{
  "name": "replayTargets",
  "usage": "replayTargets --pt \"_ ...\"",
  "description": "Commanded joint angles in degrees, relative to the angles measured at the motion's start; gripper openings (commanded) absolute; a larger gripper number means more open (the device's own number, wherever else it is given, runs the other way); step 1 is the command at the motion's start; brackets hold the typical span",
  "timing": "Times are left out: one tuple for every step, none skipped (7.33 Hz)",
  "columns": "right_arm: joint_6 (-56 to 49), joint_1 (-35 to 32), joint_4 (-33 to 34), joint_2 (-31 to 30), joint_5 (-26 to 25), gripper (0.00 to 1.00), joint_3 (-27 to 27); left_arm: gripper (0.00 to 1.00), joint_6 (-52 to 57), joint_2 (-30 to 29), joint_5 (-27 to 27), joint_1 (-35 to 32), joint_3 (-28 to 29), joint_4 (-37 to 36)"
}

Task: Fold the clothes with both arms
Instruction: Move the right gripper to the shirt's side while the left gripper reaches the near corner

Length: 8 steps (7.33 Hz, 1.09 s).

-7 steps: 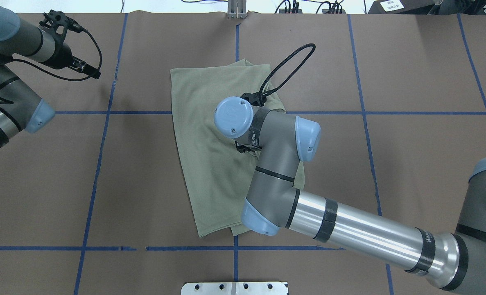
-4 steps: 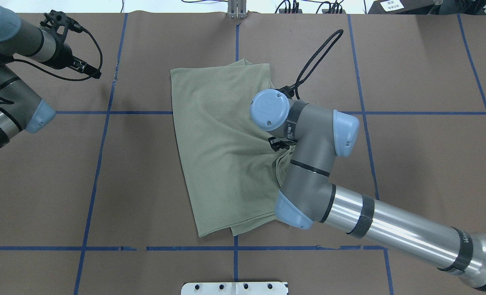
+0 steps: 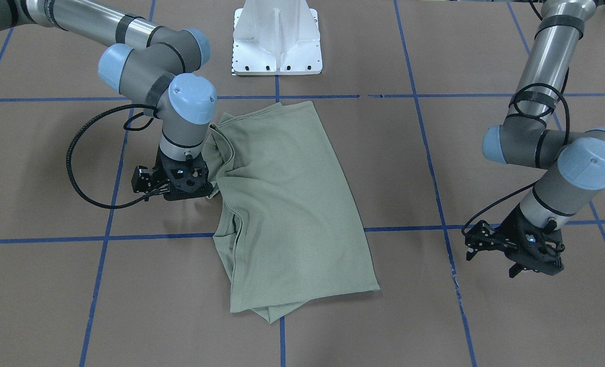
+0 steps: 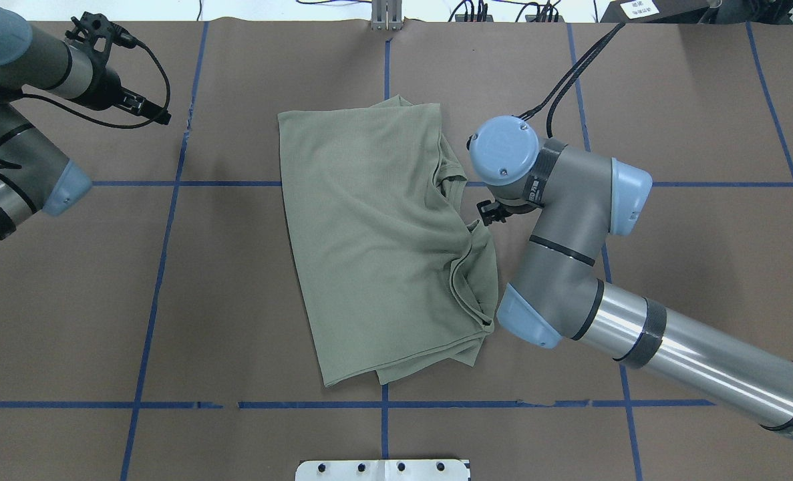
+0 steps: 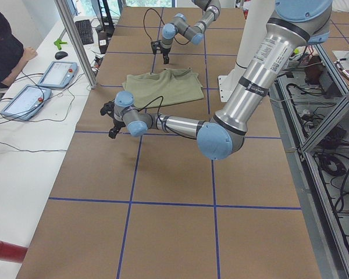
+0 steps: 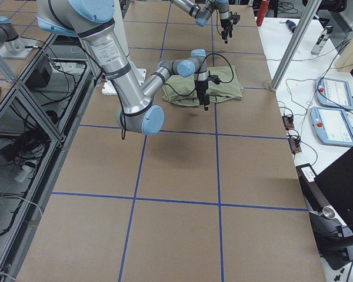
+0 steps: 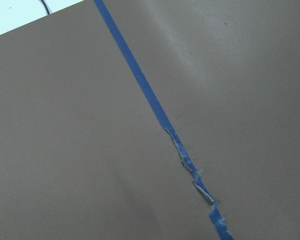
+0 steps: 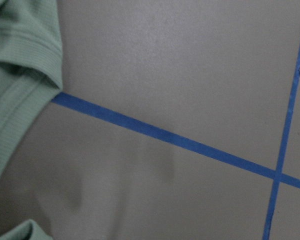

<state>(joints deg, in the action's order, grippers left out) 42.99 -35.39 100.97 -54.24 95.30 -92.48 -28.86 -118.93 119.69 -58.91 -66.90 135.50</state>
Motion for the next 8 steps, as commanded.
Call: replayTargets --pt "9.51 -1.7 -10.75 -2.51 6.99 1.0 -3.74 1.0 -13.42 3.07 3.71 0.63 -8.28 -0.06" --pt "15.92 -1.61 -15.93 -5.66 8.04 1.0 -6.72 1.0 -21.5 6.4 3.8 3.16 -15.04 -0.15" --pt "22.34 -1.61 -21.64 -9.18 10.66 1.0 -9.79 1.0 -30.37 10.87 3.19 7.71 -23.11 -0.24" --pt "30.06 -1.44 -27.61 -12.08 11.21 1.0 -11.65 1.0 -39.42 13.87 3.01 12.02 -29.98 -0.24" --pt "37.53 -0.83 -35.68 -15.24 11.22 1.0 -12.19 1.0 -49.78 16.17 0.66 18.07 -36.4 -0.24" --pt "40.57 -0.3 -44.2 -19.02 11.31 1.0 -12.02 1.0 -58.94 16.62 -7.19 26.31 -40.2 -0.32" --pt "40.68 -0.2 -45.85 -19.84 11.22 1.0 -12.11 1.0 -68.25 16.11 -15.89 34.66 -40.76 -0.33" --pt "40.69 -0.03 -45.87 -19.76 11.13 1.0 -12.02 1.0 -72.52 15.49 -21.19 40.48 -40.68 -0.41"
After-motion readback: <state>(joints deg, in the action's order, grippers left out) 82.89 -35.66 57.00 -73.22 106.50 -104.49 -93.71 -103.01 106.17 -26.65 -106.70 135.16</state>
